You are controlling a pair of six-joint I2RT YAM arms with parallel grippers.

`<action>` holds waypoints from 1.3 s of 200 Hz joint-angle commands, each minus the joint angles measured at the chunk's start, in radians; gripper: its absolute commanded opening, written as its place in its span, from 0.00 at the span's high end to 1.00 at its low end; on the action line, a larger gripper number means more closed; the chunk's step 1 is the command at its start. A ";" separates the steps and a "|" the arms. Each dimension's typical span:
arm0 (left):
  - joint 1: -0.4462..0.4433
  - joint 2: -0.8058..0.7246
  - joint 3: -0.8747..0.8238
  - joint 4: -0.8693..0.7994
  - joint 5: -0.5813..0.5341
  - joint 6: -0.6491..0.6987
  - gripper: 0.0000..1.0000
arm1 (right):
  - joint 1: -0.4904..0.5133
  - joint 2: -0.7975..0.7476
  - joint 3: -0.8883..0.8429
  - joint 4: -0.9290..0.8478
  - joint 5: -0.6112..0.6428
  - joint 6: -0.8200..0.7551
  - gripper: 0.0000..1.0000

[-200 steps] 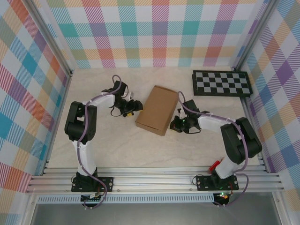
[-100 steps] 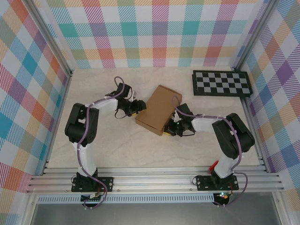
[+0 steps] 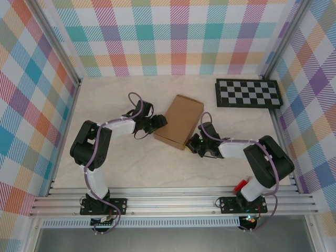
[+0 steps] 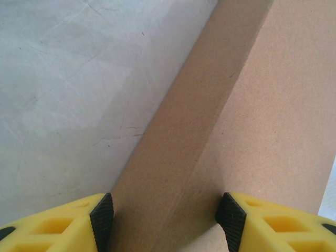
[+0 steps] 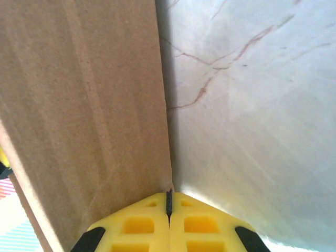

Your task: Fold the paper box

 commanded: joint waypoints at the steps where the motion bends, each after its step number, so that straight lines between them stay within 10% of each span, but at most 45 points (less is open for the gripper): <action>1: -0.053 0.028 0.013 -0.194 0.017 0.005 0.40 | 0.020 -0.095 0.149 -0.124 0.066 -0.081 0.97; 83: 0.022 0.072 0.021 -0.214 -0.035 0.042 0.40 | -0.122 -0.109 0.080 -0.399 -0.047 -0.478 0.94; 260: 0.013 0.046 -0.013 -0.198 -0.038 0.013 0.40 | -0.018 0.093 0.036 0.012 -0.176 -0.201 0.95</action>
